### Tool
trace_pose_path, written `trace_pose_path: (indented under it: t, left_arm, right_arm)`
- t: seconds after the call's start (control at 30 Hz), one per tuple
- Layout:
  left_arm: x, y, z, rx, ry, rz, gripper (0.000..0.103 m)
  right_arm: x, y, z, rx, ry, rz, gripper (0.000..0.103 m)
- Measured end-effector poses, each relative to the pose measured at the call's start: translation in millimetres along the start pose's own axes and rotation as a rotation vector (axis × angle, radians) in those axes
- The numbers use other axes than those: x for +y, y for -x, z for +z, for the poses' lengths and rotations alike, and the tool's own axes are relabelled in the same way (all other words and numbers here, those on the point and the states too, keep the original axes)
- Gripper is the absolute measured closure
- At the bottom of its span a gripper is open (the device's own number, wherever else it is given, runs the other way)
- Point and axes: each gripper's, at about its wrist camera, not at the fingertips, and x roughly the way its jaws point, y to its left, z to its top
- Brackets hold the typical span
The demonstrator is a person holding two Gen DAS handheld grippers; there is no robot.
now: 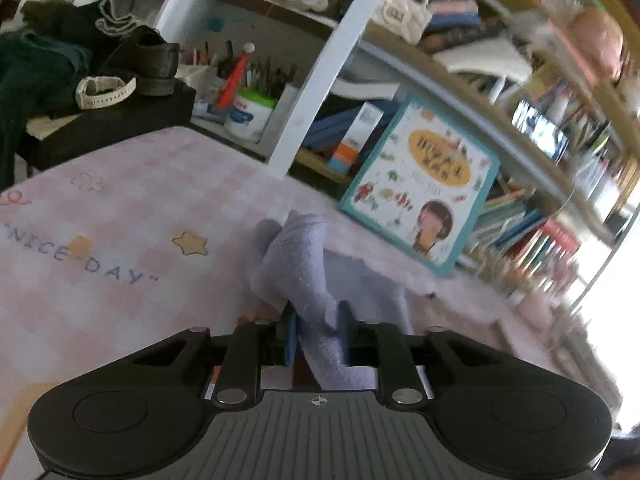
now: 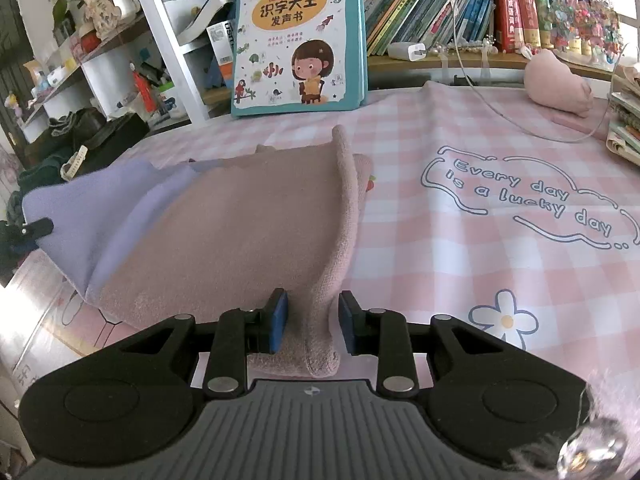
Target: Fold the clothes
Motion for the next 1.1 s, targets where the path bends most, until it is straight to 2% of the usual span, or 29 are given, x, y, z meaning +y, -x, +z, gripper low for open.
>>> trace_pose_path:
  t: [0.03, 0.07, 0.1, 0.27, 0.37, 0.4, 0.43, 0.53, 0.6, 0.63, 0.73, 0.77, 0.87, 0.97, 1.1]
  left_arm:
    - [-4.4, -0.2, 0.6, -0.001, -0.030, 0.002, 0.048]
    - [-8.9, -0.4, 1.3, -0.001, -0.060, 0.005, 0.042]
    - [-8.9, -1.5, 2.0, -0.001, -0.061, 0.003, 0.040]
    - [25.6, -14.3, 6.7, 0.008, 0.167, -0.044, 0.041]
    - [27.8, -20.5, 8.5, -0.027, 0.195, -0.036, 0.045]
    - [28.2, -22.6, 8.6, -0.038, 0.197, -0.027, 0.056]
    - [27.9, -25.0, 7.9, -0.048, 0.188, -0.008, 0.071]
    - [33.9, -30.0, 6.9, -0.058, 0.194, -0.006, 0.086]
    - [34.7, -29.0, 8.5, -0.059, 0.179, -0.020, 0.089]
    - [30.8, -25.6, 9.7, -0.071, 0.141, -0.022, 0.090]
    - [2.4, -5.8, 11.2, -0.152, -0.091, 0.008, 0.091]
    - [-2.6, -0.4, 12.2, -0.167, -0.137, 0.013, 0.091]
    - [3.2, 6.3, 20.2, -0.161, -0.130, 0.016, 0.090]
    - [31.8, 3.2, 28.9, -0.111, -0.003, 0.028, 0.090]
    - [60.3, -6.4, 35.2, -0.063, 0.133, 0.057, 0.073]
  right_arm:
    - [-0.2, 0.0, -0.2, -0.001, -0.002, 0.001, 0.076]
    - [-0.5, 0.0, -0.4, -0.001, -0.005, 0.002, 0.076]
    - [-0.5, -0.2, -0.5, -0.001, -0.006, 0.002, 0.076]
    - [-2.7, -1.5, -2.6, -0.001, 0.001, 0.003, 0.076]
    - [-1.4, -2.7, -2.4, 0.003, 0.005, 0.009, 0.076]
    - [-0.9, -3.2, -2.5, 0.004, 0.006, 0.012, 0.076]
    - [-0.1, -3.9, -2.8, 0.004, 0.007, 0.015, 0.076]
    - [3.1, -7.4, -3.6, 0.006, 0.007, 0.024, 0.076]
    - [7.1, -10.4, -3.3, 0.004, 0.011, 0.025, 0.074]
    - [10.1, -11.9, -1.7, 0.005, 0.017, 0.020, 0.074]
    - [15.9, -18.1, 2.0, 0.009, 0.020, 0.029, 0.074]
    - [19.4, -21.1, 3.6, 0.010, 0.026, 0.032, 0.074]
    - [31.4, -30.3, 7.8, 0.012, 0.052, 0.039, 0.073]
    - [43.6, -38.8, 10.8, 0.009, 0.084, 0.044, 0.073]
    - [55.5, -47.6, 15.8, 0.012, 0.132, 0.046, 0.073]
